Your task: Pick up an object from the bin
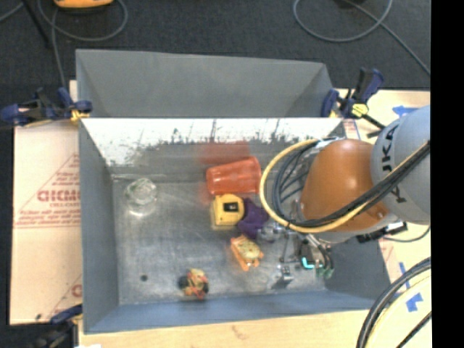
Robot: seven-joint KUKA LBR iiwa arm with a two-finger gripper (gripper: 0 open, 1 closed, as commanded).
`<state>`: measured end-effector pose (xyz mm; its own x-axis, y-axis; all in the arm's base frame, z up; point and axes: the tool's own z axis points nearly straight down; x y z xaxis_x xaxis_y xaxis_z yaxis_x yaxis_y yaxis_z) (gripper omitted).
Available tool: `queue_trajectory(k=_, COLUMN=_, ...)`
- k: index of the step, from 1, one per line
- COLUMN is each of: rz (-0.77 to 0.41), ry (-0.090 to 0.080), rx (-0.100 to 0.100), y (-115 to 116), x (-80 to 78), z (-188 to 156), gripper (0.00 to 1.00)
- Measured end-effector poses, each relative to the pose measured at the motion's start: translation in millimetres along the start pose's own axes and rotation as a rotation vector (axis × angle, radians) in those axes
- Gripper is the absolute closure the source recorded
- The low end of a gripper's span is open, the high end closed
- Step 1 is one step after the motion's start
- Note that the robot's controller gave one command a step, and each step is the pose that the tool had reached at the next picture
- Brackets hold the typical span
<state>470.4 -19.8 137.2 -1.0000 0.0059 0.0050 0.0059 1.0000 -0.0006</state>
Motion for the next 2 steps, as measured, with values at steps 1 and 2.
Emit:
queue_trajectory(k=1, rz=-0.001, ry=-0.007, rx=0.001, y=0, x=-2.0, z=-3, gripper=0.0)
queue_trajectory(k=2, rz=0.024, ry=-0.01, rx=-0.001, y=-5, x=-47.7, z=14, gripper=0.0)
